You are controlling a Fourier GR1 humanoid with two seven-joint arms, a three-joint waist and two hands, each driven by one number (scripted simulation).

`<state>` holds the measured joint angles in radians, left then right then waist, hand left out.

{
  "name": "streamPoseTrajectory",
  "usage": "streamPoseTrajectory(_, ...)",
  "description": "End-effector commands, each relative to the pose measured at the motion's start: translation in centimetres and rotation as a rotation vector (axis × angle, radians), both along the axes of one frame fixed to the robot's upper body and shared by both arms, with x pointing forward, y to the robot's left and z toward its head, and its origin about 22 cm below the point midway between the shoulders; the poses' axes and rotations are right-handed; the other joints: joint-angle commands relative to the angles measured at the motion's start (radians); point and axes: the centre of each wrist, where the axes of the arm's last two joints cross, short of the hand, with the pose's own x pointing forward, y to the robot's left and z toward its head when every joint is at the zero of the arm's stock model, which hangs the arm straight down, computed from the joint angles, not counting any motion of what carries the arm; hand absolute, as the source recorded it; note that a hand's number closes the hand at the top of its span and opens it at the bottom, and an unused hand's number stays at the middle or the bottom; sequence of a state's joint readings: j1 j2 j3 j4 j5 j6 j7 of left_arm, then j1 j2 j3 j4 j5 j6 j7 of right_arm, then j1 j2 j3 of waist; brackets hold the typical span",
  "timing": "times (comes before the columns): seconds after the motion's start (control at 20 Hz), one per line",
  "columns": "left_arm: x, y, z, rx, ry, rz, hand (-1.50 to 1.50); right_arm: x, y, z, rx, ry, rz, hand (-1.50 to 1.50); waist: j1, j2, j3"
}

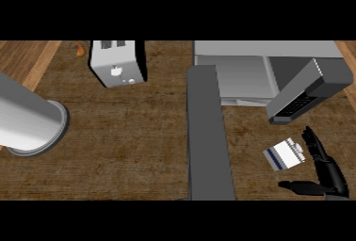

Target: Pick up the milk, place it into the microwave and close the microwave

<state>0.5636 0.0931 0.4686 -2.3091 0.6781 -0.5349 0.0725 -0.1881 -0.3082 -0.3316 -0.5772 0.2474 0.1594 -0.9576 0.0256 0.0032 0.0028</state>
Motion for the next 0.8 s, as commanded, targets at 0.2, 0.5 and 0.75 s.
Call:
streamPoseTrajectory(0.2,-1.8,-0.5,1.0,-0.032,-0.042,-0.045,-1.50,0.5,0.9,-1.8,0.039,-0.019,0.026,-1.50,0.008,0.002,0.001)
streamPoseTrajectory(0.5,-0.9,-0.4,0.7,-0.023,-0.049,-0.039,-1.50,1.7,1.7,-1.7,0.143,-0.020,0.043,-1.50,0.009,0.005,0.002)
streamPoseTrajectory(0.75,-0.7,-0.1,1.0,-0.028,-0.051,-0.059,-1.50,1.0,1.6,-2.1,0.156,-0.001,0.101,1.50,0.017,0.010,0.005)
